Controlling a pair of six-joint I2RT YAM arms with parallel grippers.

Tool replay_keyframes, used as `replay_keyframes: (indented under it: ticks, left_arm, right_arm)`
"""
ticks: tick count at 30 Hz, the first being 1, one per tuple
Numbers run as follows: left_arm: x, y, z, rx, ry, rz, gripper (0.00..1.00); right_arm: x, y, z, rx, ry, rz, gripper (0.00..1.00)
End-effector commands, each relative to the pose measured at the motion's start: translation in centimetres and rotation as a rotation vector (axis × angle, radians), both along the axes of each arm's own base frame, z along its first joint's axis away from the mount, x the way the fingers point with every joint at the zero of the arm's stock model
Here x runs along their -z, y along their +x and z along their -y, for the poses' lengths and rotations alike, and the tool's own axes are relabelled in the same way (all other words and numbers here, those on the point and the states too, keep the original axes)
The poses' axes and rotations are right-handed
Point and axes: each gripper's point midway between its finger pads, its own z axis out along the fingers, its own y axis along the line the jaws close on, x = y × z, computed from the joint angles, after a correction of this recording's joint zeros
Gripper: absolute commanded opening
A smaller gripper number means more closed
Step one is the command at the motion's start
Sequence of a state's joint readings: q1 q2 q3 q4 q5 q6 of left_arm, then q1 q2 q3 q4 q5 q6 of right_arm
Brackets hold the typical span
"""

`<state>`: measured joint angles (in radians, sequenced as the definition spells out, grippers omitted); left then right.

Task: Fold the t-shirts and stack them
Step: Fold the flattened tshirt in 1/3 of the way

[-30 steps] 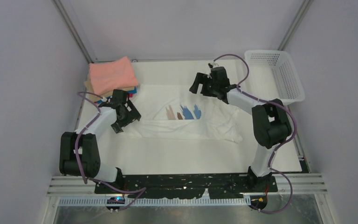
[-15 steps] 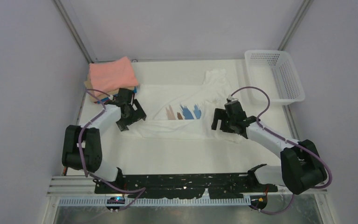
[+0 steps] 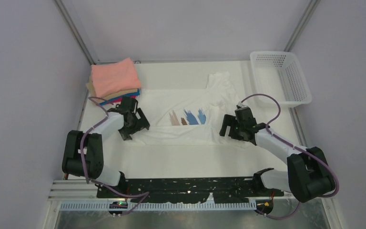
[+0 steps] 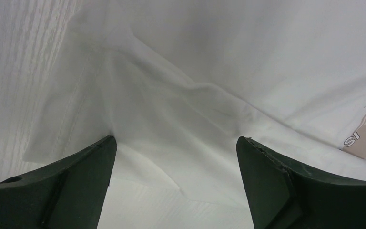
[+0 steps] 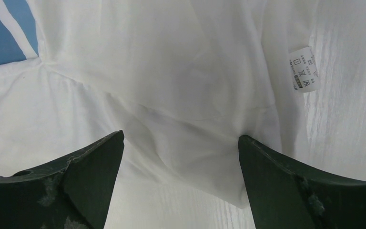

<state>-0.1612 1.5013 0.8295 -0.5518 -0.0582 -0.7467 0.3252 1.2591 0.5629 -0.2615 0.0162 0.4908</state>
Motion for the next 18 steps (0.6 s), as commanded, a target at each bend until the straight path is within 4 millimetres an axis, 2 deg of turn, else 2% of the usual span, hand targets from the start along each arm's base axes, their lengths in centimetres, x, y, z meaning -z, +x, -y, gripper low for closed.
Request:
replay_keyframes:
  ticks: [1, 5, 9, 11, 12, 14, 18]
  left_arm:
    - [0.6, -3.3, -0.3, 0.002, -0.003, -0.031, 1.00]
    - [1.1, -5.9, -0.2, 0.012, -0.023, -0.041, 1.00]
    - [1.6, -8.1, 0.4, 0.008, -0.043, -0.038, 1.00]
    - [1.6, -8.7, 0.2, -0.002, -0.042, -0.035, 0.99]
    - [1.5, -8.9, 0.1, -0.005, -0.039, -0.032, 1.00]
    - [1.3, -9.3, -0.2, -0.014, -0.027, -0.033, 1.00]
    - [1.6, -10.9, -0.3, -0.026, -0.025, -0.056, 1.00]
  right_arm:
    - [1.7, -5.0, 0.5, -0.025, 0.016, -0.143, 0.95]
    - [2.2, -7.7, 0.9, -0.028, 0.027, -0.195, 0.95]
    - [0.5, -9.0, 0.3, -0.047, 0.060, -0.169, 0.95]
    - [0.2, -10.1, 0.9, -0.028, 0.045, -0.190, 0.95]
    - [0.2, -10.7, 0.3, -0.044, 0.069, -0.207, 0.95]
    - [0.7, -11.8, -0.5, -0.023, 0.116, -0.257, 0.95]
    - [1.7, -13.3, 0.2, -0.010, 0.056, -0.316, 0.95]
